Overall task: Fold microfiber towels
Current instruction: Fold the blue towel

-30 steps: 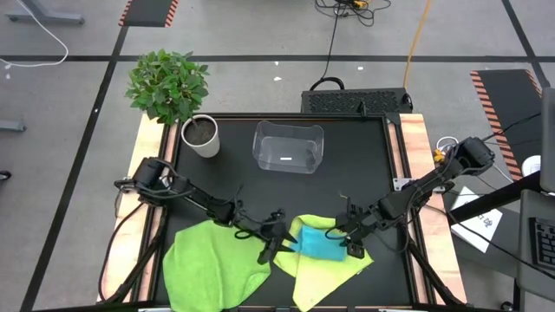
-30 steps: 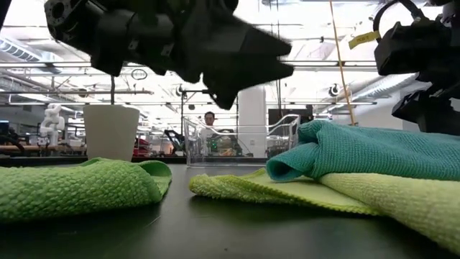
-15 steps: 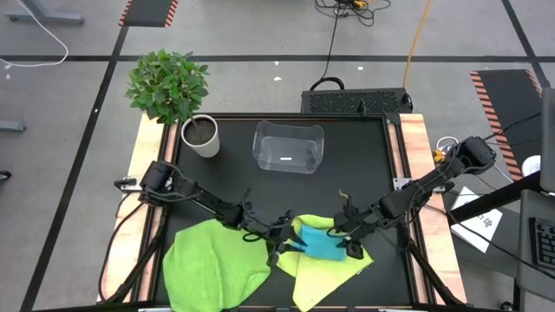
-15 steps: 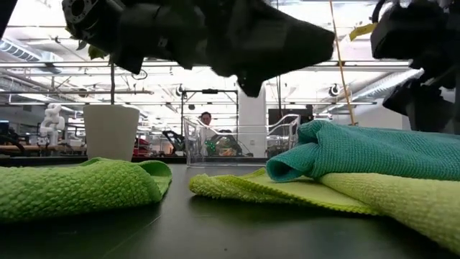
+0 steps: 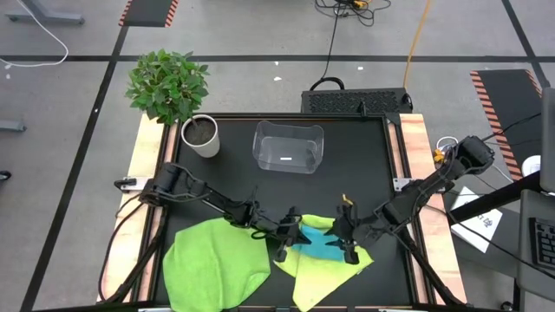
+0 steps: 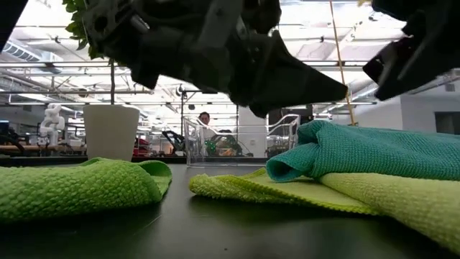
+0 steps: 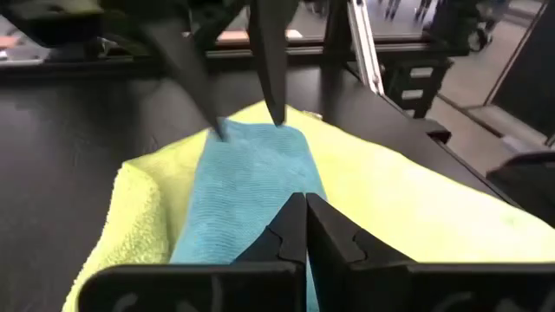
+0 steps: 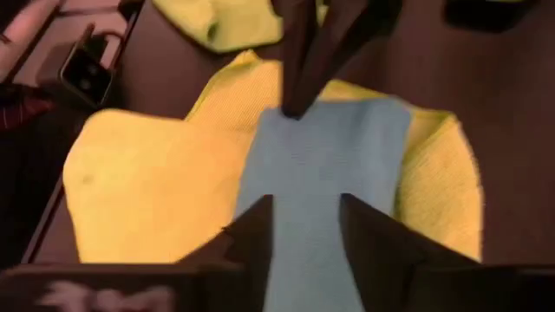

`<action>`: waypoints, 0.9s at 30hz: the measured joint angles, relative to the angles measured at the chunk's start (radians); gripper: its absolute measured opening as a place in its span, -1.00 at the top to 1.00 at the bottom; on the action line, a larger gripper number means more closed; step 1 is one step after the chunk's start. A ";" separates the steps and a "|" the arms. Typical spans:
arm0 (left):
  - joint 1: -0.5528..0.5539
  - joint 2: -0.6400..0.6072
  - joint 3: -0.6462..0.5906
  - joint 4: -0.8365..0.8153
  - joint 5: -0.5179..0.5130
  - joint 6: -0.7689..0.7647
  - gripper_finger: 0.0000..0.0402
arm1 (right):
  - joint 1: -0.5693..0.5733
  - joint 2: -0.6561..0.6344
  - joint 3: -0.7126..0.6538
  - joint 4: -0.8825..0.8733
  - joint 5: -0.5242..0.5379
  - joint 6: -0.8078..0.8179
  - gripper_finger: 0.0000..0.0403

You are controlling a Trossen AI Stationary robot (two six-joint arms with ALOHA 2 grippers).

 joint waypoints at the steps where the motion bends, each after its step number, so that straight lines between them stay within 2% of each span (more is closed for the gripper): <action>1: 0.000 0.009 0.000 0.019 0.001 0.000 0.98 | 0.007 0.010 0.000 0.001 0.004 0.003 0.52; 4: 0.000 0.031 0.001 0.051 0.021 -0.012 0.99 | 0.024 0.048 -0.001 0.027 0.019 0.006 0.85; 6: 0.002 0.052 0.002 0.054 0.020 -0.022 0.98 | 0.036 0.069 -0.001 0.033 0.020 0.005 0.96; 19: 0.012 0.074 0.001 0.046 0.035 -0.085 0.98 | 0.035 0.184 -0.001 0.032 -0.034 0.098 1.00; 23: 0.013 0.075 0.001 0.026 0.035 -0.071 0.97 | 0.036 0.176 -0.001 0.036 -0.033 0.061 0.98; 27: 0.003 0.075 0.001 0.055 0.035 -0.021 0.86 | 0.044 0.176 -0.001 0.052 -0.037 -0.016 0.98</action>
